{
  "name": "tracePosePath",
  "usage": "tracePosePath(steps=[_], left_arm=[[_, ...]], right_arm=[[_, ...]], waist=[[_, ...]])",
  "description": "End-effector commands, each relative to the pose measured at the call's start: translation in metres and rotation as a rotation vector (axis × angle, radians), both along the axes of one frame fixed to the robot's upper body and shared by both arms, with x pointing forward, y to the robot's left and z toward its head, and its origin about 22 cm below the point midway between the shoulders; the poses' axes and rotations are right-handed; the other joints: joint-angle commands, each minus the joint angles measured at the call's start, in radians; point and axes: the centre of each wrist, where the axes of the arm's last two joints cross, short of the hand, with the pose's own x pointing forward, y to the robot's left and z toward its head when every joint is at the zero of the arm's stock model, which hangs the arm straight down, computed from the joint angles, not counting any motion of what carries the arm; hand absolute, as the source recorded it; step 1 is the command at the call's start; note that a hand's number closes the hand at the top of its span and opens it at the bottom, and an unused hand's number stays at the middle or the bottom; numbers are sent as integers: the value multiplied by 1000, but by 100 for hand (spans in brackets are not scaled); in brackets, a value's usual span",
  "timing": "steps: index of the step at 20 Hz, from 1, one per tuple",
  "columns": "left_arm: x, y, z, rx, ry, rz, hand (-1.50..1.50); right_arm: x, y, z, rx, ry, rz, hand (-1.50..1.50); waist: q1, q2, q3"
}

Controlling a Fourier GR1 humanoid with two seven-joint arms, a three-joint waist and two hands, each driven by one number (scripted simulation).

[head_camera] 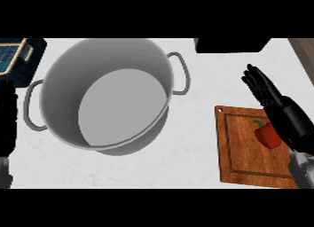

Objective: Pick the bell pepper from the cutting board and place it in the pot

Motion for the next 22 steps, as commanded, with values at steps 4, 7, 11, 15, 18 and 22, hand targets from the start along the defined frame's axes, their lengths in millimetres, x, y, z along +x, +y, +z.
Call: tracePosePath(steps=[4, 7, 11, 15, 18, 22], left_arm=[[15, -56, 5, -22, 48, -213, 0], [11, -60, -5, -53, 98, -257, 0], [17, -94, 14, -94, 125, -339, 0], [13, -102, 17, -80, 132, -334, 0], [11, -105, 26, -88, 149, -363, 0], [13, -124, 10, -87, 151, -346, 0]], right_arm=[[6, 4, -18, 40, 239, 429, -150], [18, 3, 71, -440, -129, 457, -150], [8, -87, 12, -196, -192, 261, -150], [-10, -140, 22, -210, -312, 370, -150], [-5, -175, 53, -422, -305, 305, -150], [-12, -203, 105, -604, -318, 307, -150]], waist=[[32, -25, 12], [20, -85, -8], [-2, -31, 19], [5, -36, 14], [31, -35, 12], [19, -34, 10]])
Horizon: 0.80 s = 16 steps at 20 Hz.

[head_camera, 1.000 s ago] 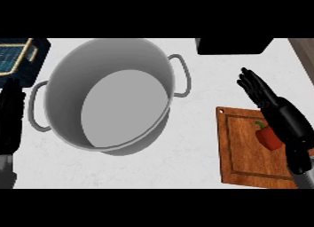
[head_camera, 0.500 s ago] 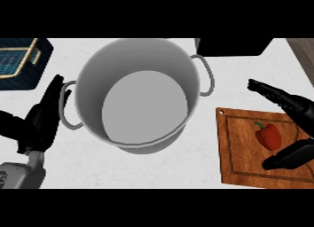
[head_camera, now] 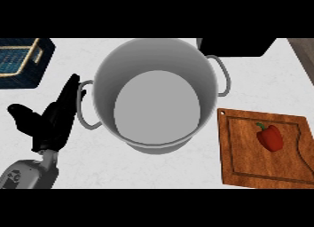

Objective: Pick the bell pepper from the cutting board and place it in the pot

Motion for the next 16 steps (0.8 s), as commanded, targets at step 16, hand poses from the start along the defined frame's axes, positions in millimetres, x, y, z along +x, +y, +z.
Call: tracePosePath(steps=[16], left_arm=[[-4, -7, 15, 5, 14, -27, 0]], right_arm=[[3, 21, 55, -582, 191, 27, -150]], waist=[[11, -1, -4]])
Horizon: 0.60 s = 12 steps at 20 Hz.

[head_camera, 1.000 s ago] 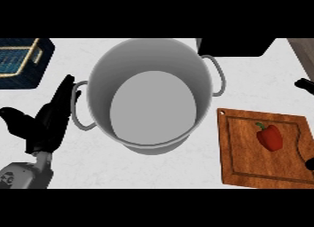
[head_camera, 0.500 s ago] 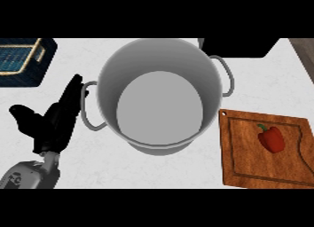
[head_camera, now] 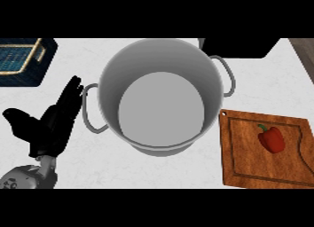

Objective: Pick the bell pepper from the cutting board and place it in the pot

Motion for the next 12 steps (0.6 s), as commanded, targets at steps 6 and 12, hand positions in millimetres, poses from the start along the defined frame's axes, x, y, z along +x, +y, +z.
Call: tracePosePath(steps=[6, 12], left_arm=[[-6, -13, 8, -16, 2, -31, 0], [-2, -5, -16, -1, -1, -13, 0]], right_arm=[[13, 4, -33, -126, 148, -28, -150], [17, 24, -63, -217, 113, -28, -150]], waist=[[9, 2, 1], [-3, 1, 0]])
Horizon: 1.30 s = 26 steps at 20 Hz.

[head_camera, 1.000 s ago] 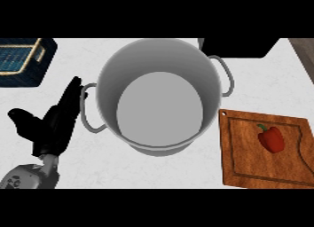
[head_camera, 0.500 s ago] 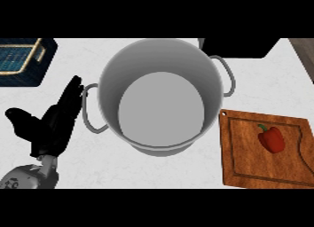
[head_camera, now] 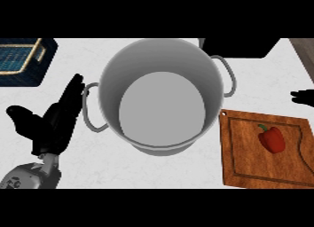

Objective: Pick the bell pepper from the cutting board and place it in the pot

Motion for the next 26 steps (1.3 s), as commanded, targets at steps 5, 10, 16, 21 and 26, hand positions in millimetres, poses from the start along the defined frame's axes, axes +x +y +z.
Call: tracePosePath(steps=[5, 10, 16, 21, 26], left_arm=[[-7, 12, -12, 21, 11, 11, 0], [-9, 5, -6, -14, 0, 8, 0], [-1, 21, -10, 11, 3, 5, 0], [3, -2, -14, -4, -7, 7, 0], [9, 4, 1, 12, -14, 8, 0]], right_arm=[[-6, 14, -29, -17, 17, -27, -150], [-15, 21, -18, 40, 10, -19, -150], [-22, 28, -42, 28, 10, -37, -150], [-22, 38, -48, -21, -2, -94, -150], [-10, 63, -85, -111, 16, -112, -150]], waist=[[-7, -2, 0], [-11, -3, -1], [-9, -1, -1], [-11, -2, -1], [-5, 0, 0]])
